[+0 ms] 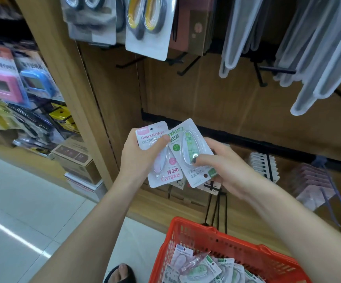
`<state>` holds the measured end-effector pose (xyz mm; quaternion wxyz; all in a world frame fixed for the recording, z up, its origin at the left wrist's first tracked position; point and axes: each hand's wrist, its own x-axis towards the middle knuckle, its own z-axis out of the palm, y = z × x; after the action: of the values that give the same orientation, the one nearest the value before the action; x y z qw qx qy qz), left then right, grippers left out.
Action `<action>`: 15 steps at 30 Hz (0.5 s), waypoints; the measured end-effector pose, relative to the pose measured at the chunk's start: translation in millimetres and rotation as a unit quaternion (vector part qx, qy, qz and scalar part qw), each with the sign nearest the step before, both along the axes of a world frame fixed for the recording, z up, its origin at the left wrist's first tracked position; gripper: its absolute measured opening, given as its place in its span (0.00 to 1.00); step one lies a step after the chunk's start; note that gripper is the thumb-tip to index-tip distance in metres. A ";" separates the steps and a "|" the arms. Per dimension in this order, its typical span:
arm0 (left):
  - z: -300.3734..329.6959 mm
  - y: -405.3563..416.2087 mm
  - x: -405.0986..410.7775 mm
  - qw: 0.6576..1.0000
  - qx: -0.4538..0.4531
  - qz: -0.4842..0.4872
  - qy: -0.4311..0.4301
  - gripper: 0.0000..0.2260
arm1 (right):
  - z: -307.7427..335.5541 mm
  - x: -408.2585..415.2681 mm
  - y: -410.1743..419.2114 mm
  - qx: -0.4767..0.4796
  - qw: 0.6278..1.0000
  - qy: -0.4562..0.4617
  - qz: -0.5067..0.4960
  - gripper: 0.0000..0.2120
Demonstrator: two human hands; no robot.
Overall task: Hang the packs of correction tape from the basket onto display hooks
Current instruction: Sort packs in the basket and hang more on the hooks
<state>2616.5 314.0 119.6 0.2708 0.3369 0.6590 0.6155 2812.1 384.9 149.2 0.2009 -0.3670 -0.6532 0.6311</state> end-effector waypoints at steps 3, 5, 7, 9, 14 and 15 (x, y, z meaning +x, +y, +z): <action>-1.7 -1.4 -6.9 0.999 0.007 0.054 -0.001 0.16 | 10.7 2.8 3.2 0.092 0.994 -0.066 0.000 0.25; -0.9 -4.2 -12.0 0.996 0.010 0.084 -0.002 0.17 | 20.8 2.9 6.4 0.198 0.968 -0.151 -0.013 0.32; 0.8 -7.0 -14.9 0.995 0.006 0.094 0.019 0.17 | 31.8 0.7 7.8 0.272 0.943 -0.187 -0.035 0.37; 2.3 -8.7 -15.9 0.995 0.004 0.096 0.042 0.17 | 42.1 -2.7 7.2 0.309 0.935 -0.168 -0.052 0.38; 3.8 -9.6 -14.2 0.995 0.008 0.066 0.069 0.15 | 50.8 -18.6 2.1 0.241 0.962 -0.022 -0.123 0.28; 3.2 -9.6 -14.1 0.996 0.006 0.056 0.070 0.16 | 48.6 -23.2 0.2 0.215 0.965 0.019 -0.152 0.25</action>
<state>2602.4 304.4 122.8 0.1866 0.3432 0.6906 0.6087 2788.9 385.1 197.8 0.3808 -0.3980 -0.7063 0.4446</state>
